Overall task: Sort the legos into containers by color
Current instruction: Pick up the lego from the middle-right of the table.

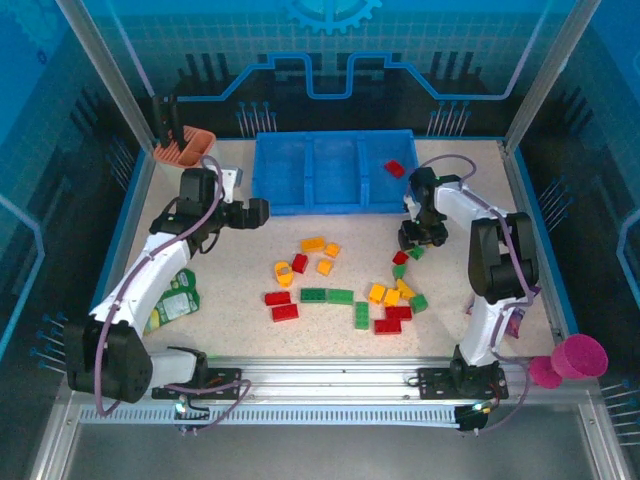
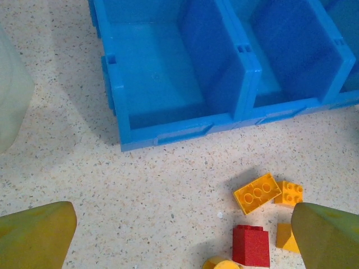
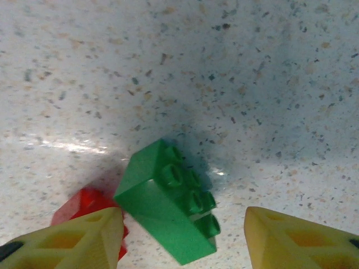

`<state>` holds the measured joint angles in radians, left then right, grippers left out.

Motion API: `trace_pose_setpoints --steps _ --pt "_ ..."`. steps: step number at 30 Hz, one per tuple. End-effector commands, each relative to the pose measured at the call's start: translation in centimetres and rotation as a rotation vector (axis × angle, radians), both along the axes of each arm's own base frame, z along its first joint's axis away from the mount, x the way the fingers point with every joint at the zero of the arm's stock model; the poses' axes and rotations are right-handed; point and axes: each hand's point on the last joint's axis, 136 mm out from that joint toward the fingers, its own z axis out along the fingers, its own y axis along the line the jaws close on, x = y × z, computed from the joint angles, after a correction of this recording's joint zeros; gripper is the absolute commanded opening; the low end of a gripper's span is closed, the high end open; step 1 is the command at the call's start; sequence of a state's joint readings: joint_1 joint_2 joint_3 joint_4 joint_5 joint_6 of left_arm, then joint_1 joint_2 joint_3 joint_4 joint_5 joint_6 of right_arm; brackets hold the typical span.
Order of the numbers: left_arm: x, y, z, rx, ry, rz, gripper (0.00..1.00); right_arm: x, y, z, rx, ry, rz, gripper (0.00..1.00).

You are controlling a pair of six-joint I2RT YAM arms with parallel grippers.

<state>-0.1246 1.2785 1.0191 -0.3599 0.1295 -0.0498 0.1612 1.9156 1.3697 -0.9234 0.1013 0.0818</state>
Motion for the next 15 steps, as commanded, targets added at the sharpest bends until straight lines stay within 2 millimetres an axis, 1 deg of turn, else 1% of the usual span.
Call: trace_pose_setpoints --steps 1,4,9,12,15 --pt "0.0 -0.6 0.8 -0.002 -0.012 -0.035 0.99 0.4 -1.1 -0.4 -0.021 0.011 -0.011 0.58" --pt "0.0 -0.6 0.8 0.0 -0.013 -0.034 0.99 0.4 -1.2 -0.9 -0.029 0.026 -0.009 0.55" --pt "0.0 -0.7 0.7 -0.003 -0.012 -0.037 0.99 0.4 -1.0 -1.7 -0.017 0.041 -0.006 0.45" --pt "0.0 -0.7 0.7 -0.001 -0.013 -0.037 0.99 0.2 -0.7 -2.0 -0.001 0.056 -0.007 0.35" --pt "-0.1 -0.6 0.8 0.001 -0.015 -0.036 1.0 0.1 -0.5 -1.8 0.01 0.06 -0.007 0.27"
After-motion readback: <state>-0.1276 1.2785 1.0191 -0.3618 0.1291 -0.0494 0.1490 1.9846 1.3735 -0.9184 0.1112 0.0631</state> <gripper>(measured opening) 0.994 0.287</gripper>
